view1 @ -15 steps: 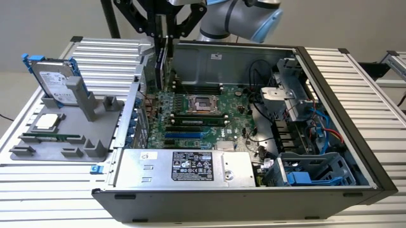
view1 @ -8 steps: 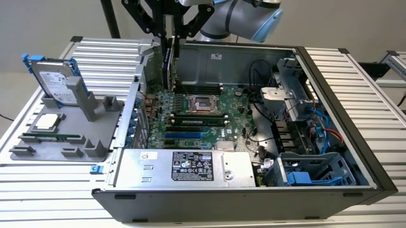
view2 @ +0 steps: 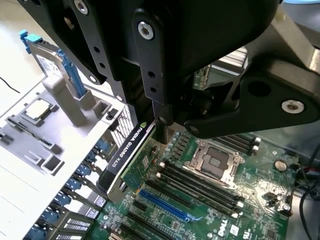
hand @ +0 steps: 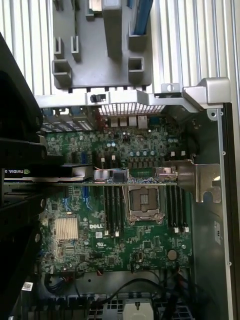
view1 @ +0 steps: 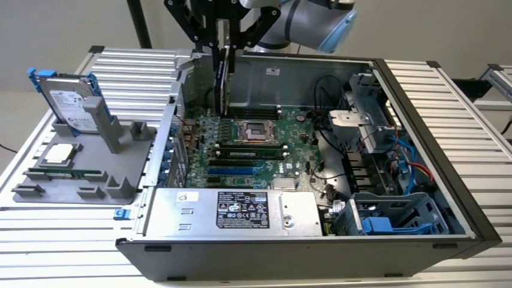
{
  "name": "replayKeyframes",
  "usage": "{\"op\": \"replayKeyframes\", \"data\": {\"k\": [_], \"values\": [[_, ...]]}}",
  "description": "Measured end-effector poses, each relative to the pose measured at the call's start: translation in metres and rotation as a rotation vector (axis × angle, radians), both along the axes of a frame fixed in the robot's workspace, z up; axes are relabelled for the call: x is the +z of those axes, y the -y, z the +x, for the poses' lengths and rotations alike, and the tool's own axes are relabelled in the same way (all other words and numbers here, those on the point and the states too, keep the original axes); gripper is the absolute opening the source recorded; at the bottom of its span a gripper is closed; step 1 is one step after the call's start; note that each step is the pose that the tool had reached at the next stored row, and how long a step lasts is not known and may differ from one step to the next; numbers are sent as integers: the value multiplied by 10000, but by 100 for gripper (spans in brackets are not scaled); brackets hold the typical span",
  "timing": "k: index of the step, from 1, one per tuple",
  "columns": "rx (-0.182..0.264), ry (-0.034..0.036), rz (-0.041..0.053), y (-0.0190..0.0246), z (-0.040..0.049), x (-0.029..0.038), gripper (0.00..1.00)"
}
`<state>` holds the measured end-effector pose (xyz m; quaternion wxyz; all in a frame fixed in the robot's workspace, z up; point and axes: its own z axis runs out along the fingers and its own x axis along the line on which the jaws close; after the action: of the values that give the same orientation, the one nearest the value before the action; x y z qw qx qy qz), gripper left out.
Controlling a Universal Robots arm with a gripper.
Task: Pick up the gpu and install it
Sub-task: 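Pick up the gpu and move the gpu toward the slot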
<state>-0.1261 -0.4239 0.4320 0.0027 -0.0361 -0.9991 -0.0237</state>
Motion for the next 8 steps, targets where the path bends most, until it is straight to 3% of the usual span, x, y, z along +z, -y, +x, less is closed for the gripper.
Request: {"op": "replayKeyframes", "data": {"k": [8], "values": [[0,-5,0,0,115,0,0]]}}
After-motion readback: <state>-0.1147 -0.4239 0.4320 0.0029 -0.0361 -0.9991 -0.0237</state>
